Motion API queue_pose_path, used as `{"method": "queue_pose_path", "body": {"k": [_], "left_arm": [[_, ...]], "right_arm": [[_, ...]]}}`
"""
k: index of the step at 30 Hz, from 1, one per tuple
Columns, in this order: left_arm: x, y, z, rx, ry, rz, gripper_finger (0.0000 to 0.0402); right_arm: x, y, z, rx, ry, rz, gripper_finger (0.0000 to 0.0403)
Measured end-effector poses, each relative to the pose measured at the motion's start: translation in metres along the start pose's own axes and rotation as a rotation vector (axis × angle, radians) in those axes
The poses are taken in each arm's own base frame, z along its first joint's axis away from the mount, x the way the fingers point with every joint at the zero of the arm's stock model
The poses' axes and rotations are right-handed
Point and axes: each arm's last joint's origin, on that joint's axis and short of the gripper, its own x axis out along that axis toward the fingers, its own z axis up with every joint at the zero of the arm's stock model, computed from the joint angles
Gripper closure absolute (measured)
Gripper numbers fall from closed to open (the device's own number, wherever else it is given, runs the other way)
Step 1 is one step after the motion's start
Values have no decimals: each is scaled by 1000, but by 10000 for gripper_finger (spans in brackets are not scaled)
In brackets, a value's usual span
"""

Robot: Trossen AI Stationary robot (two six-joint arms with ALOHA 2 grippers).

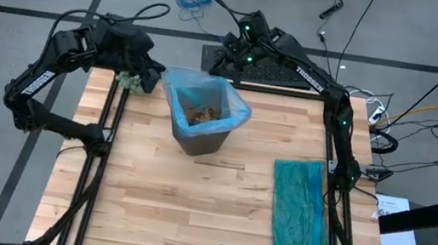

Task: Place trash/remove bag and relplace
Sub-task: Close the blue trash bag

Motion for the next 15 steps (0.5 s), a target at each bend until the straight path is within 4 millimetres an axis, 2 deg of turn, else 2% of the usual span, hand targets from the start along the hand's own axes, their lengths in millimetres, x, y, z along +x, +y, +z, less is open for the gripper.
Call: {"method": "queue_pose_path", "body": {"k": [9,15], "left_arm": [[0,0,0,0,-1,0,402],[0,0,0,-2,-1,0,402]], "right_arm": [[2,2,1,12,-4,13,391],[1,2,10,-35,-73,9,346]]}}
